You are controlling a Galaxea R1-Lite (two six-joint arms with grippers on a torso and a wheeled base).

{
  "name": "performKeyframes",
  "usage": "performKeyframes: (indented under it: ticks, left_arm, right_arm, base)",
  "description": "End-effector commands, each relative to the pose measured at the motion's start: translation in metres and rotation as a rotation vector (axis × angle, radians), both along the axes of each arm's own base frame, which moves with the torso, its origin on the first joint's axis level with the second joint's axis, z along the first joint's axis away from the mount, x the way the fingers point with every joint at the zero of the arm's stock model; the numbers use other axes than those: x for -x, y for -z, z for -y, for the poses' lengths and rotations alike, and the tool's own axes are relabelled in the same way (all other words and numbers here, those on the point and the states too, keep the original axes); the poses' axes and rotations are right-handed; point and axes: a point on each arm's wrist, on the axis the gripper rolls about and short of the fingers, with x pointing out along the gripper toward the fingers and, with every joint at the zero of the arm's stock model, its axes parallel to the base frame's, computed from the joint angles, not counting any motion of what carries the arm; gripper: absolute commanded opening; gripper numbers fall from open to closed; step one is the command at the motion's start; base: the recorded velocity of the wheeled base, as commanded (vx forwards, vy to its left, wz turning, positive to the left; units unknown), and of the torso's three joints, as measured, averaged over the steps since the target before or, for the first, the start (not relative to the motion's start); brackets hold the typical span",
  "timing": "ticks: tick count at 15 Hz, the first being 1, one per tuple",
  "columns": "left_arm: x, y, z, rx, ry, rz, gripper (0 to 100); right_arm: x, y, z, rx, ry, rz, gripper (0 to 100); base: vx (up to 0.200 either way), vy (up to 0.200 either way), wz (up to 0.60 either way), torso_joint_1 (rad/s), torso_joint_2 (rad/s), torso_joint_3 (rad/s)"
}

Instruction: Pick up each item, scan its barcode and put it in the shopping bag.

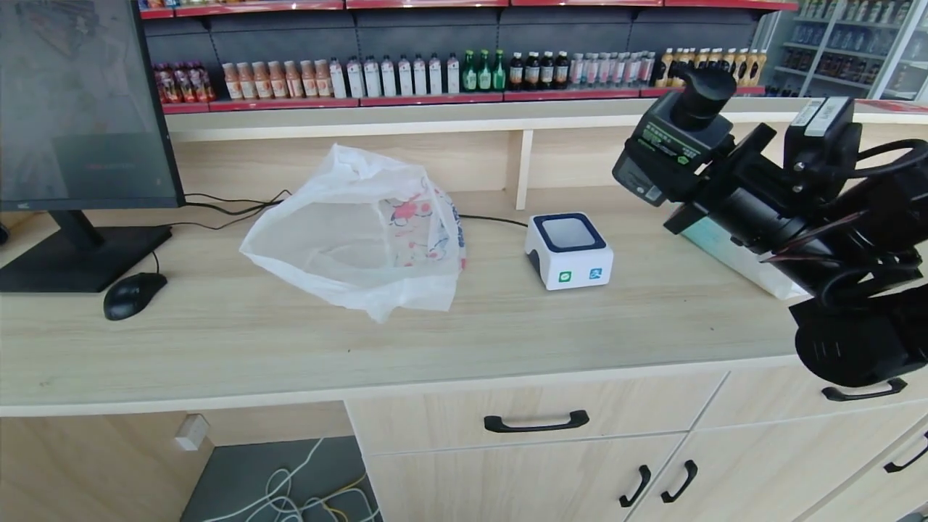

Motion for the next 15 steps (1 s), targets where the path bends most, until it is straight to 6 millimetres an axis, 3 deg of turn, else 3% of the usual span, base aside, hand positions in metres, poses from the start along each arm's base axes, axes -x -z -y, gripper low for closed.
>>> performKeyframes:
  ticks: [1, 8, 15]
  left_arm:
    - [0.0, 0.0, 0.0, -0.001, 0.0, 0.0, 100]
    - [0.0, 0.0, 0.0, 0.001, 0.0, 0.0, 100]
    - [0.0, 0.0, 0.0, 0.001, 0.0, 0.0, 100]
  right_arm:
    - [-0.023, 0.005, -0.009, 0.045, 0.004, 0.068, 0]
    - [-0.067, 0.029, -0.033, 0.091, -0.018, 0.133, 0]
    - [-0.079, 0.048, -0.044, 0.124, -0.035, 0.132, 0]
  base:
    - [0.0, 0.0, 0.0, 0.0, 0.0, 0.0]
    - [0.0, 0.0, 0.0, 0.0, 0.0, 0.0]
    - [0.0, 0.0, 0.0, 0.0, 0.0, 0.0]
